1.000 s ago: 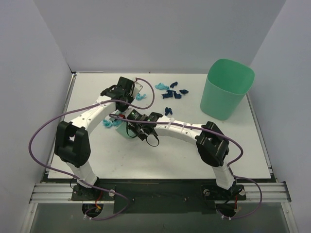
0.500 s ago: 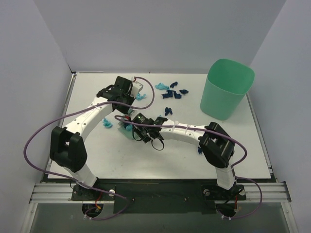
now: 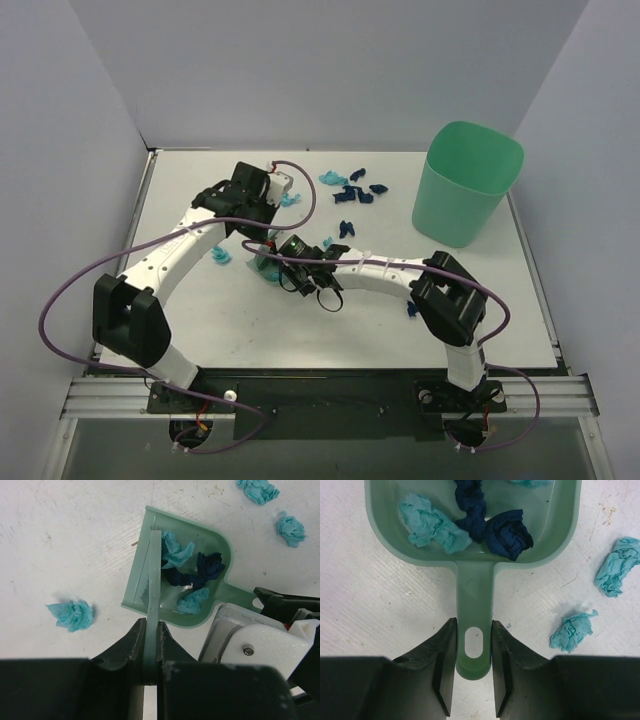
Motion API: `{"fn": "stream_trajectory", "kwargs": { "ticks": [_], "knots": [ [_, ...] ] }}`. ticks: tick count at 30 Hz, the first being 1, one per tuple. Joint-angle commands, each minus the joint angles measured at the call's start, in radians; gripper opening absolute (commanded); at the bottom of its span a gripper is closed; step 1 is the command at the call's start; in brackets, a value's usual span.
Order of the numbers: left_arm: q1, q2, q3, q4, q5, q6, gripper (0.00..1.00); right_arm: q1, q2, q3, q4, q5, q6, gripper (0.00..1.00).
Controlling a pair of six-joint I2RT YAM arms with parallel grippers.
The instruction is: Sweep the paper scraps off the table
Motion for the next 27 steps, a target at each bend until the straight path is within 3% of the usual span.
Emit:
{"fn": "stream_trajectory", "kwargs": {
  "ticks": [1,13,20,27],
  "knots": [
    [-0.009,-0.075,0.001,-0.074,0.023,-0.056,0.00,-0.017,-0.065,-0.027,0.026,0.054,0.036,0.00],
    [0.002,-0.137,0.059,-0.127,-0.159,-0.131,0.00,-0.008,-0.129,-0.099,0.121,0.141,0.068,0.00],
    [0.002,-0.159,0.130,-0.137,-0.194,-0.177,0.00,0.003,-0.171,-0.096,0.129,0.193,0.085,0.00],
    [0.006,-0.214,0.180,-0.137,-0.368,-0.254,0.00,0.004,-0.221,-0.066,0.080,0.239,0.098,0.00]
  ]
}}
